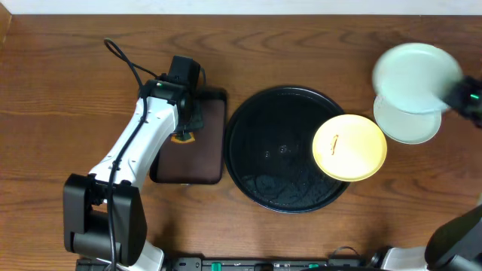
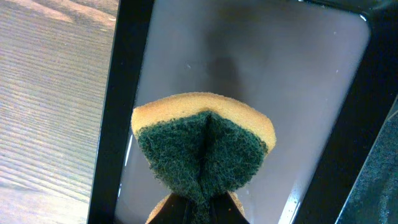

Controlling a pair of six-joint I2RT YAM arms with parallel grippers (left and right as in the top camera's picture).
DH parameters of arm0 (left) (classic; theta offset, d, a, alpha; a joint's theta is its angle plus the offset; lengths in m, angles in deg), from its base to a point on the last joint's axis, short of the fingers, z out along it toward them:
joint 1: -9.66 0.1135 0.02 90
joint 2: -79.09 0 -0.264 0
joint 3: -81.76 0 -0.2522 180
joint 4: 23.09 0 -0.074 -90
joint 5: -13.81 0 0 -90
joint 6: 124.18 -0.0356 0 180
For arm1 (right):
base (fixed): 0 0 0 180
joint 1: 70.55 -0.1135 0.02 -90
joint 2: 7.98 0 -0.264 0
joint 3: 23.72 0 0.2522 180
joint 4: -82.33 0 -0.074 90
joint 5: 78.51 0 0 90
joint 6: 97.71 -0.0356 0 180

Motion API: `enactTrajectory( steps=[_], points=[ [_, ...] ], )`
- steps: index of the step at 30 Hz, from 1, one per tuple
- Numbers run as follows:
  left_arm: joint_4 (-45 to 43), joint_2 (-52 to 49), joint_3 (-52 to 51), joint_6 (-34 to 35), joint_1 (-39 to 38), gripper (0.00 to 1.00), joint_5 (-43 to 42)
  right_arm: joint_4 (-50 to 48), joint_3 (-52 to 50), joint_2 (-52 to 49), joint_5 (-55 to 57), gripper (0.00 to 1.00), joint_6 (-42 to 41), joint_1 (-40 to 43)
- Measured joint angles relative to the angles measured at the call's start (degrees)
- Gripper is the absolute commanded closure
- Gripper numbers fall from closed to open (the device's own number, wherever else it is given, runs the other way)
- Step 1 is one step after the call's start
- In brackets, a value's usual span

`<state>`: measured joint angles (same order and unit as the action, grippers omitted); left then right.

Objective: Clean dirty plates on tray and stack at the side
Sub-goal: 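Carry the mint plate right and set it on the first mint plate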

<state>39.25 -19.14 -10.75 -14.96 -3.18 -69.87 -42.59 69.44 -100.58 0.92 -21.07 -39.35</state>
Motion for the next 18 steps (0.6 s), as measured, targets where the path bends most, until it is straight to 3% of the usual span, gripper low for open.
enactTrajectory(
  steps=[5, 12, 13, 16, 18],
  points=[
    [-0.02, 0.00, 0.00, 0.00, -0.02, 0.92, 0.00, -0.13, -0.11, -2.45, -0.07, 0.99, -0.02, 7.98],
    [0.00, 0.00, 0.00, 0.00, -0.02, 0.92, 0.00, -2.19, -2.01, -12.68, -1.57, 0.99, -0.02, 6.97],
    [0.00, 0.00, 0.00, 0.00, 0.00, 0.92, 0.00, -2.23, -2.21, -14.56, -2.01, 0.96, -0.02, 6.29],
    [0.00, 0.00, 0.00, 0.00, -0.02, 0.92, 0.00, -2.47, -2.58, -18.95, -2.80, 0.74, 0.44, 3.82],
    [0.00, 0.00, 0.00, 0.00, 0.00, 0.91, 0.00, -2.49, -2.73, -20.35, -3.32, 0.68, 0.74, 2.27]
  ],
)
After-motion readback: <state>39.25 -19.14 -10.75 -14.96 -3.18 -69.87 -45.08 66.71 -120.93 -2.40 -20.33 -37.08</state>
